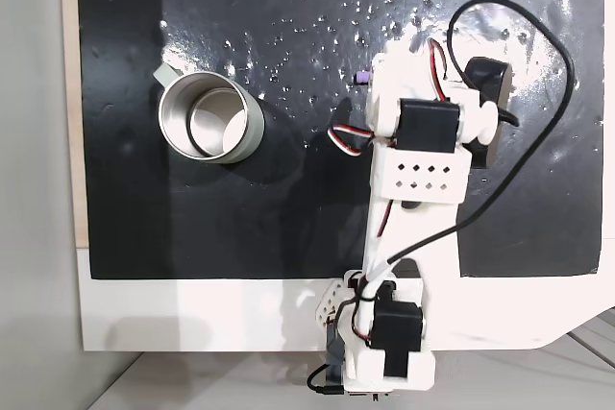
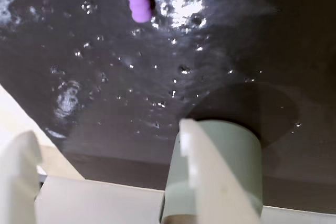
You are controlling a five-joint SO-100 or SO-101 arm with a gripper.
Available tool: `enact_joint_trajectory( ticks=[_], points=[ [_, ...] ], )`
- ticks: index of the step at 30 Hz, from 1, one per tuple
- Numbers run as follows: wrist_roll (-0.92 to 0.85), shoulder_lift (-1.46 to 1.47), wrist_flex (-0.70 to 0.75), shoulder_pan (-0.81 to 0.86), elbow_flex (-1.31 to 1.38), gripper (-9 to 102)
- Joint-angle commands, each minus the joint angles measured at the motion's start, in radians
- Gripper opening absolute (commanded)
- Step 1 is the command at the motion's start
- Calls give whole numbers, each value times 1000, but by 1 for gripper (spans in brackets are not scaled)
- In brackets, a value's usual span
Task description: Grasp a pengrip and put it in the cup.
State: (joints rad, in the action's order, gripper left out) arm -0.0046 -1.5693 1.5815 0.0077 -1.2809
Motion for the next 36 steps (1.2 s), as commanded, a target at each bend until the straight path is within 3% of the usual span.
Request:
enact_joint_trajectory(
  ticks=[1,19,36],
  points=[
    [8,46,35,20,144,27],
    [-15,362,-20,41,301,27],
    [-44,471,-218,-25,106,26]
  ],
)
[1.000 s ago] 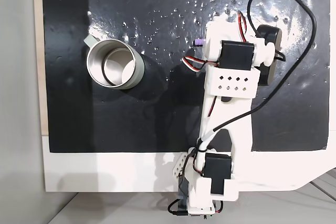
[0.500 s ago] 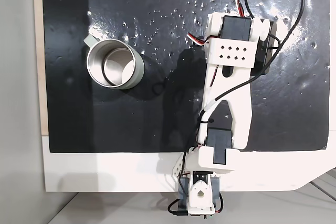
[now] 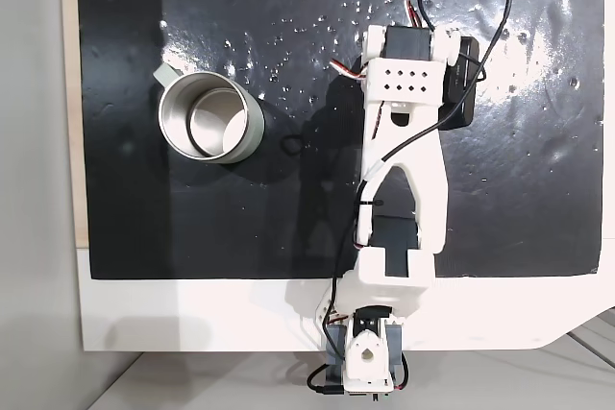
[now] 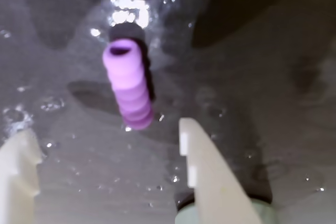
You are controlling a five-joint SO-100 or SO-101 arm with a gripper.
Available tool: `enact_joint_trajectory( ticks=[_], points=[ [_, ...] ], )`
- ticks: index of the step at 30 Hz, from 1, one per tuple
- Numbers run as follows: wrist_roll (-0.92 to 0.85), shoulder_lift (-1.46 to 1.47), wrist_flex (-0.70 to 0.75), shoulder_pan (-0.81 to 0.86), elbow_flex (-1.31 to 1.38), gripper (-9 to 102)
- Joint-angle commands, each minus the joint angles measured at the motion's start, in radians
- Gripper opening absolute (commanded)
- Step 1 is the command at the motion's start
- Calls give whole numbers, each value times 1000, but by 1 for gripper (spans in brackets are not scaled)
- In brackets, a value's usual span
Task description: Grasp a pengrip and put it in the cup.
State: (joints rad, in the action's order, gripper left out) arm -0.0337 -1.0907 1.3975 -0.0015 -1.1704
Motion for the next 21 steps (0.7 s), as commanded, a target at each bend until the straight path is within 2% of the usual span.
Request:
enact_joint_trajectory(
  ticks=[1,14,21],
  points=[
    [-17,-6,-41,-20,-15,26],
    [-41,15,-124,-15,-115,24],
    [-41,18,-150,-21,-149,9]
  ],
)
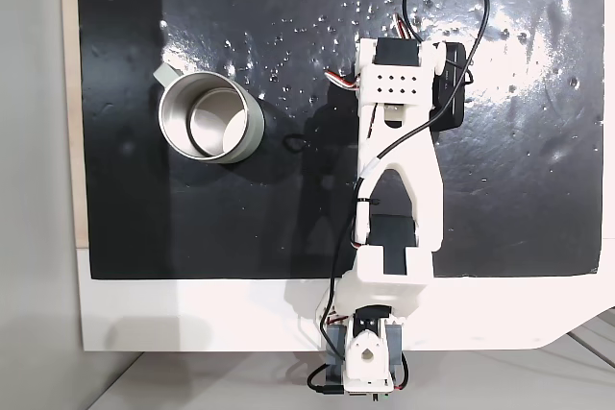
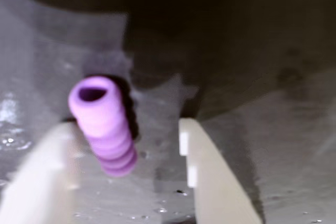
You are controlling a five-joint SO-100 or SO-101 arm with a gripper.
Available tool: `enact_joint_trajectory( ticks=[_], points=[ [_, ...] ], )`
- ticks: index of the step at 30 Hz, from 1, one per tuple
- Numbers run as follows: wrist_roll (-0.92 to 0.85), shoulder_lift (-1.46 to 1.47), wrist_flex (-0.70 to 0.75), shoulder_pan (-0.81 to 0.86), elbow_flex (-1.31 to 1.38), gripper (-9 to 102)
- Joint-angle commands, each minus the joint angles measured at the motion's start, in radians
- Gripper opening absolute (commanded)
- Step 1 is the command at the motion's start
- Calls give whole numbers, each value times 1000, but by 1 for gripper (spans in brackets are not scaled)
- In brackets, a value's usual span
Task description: Grasp a pengrip and put it in the cup.
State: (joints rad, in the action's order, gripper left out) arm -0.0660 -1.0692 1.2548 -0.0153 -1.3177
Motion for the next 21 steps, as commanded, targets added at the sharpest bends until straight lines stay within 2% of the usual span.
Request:
enact_joint_trajectory(
  ticks=[1,5,10,21],
  points=[
    [-9,-3,-9,-8,-2,7],
    [-8,0,-12,-6,-8,0],
    [-5,-9,6,-6,0,0],
    [0,-215,250,0,195,0]
  ],
)
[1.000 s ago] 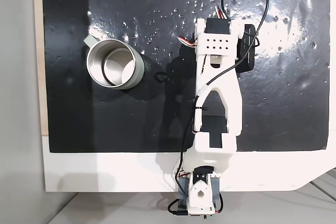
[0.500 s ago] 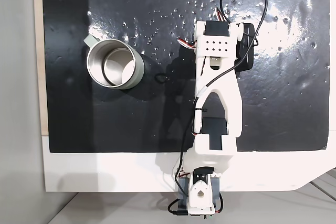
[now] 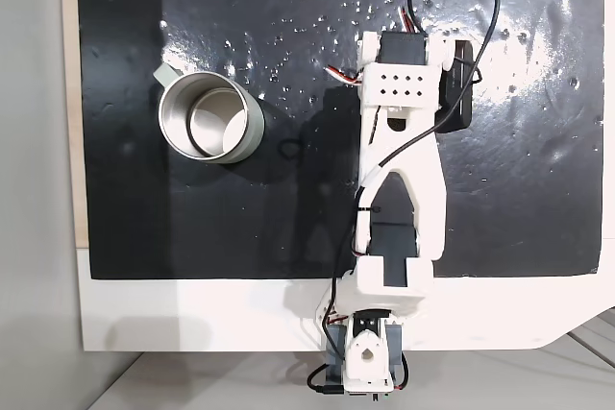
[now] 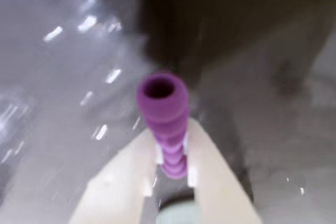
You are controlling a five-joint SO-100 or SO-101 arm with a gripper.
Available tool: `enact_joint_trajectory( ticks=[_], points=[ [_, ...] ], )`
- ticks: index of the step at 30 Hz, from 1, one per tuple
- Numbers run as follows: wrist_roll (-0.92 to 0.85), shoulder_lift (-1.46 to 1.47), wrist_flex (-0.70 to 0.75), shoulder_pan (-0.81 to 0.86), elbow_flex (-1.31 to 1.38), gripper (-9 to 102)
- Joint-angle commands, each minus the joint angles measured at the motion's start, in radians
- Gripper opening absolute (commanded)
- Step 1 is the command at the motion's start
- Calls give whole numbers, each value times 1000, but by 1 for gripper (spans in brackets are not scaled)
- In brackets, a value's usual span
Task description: Grasp a pengrip and put it in the cup.
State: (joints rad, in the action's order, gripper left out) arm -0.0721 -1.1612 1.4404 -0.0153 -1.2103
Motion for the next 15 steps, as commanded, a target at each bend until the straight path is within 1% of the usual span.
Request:
enact_joint_trajectory(
  ticks=[1,9,15],
  points=[
    [6,-144,84,0,101,0],
    [-2,-344,236,0,152,0],
    [-11,-485,250,3,143,0]
  ],
)
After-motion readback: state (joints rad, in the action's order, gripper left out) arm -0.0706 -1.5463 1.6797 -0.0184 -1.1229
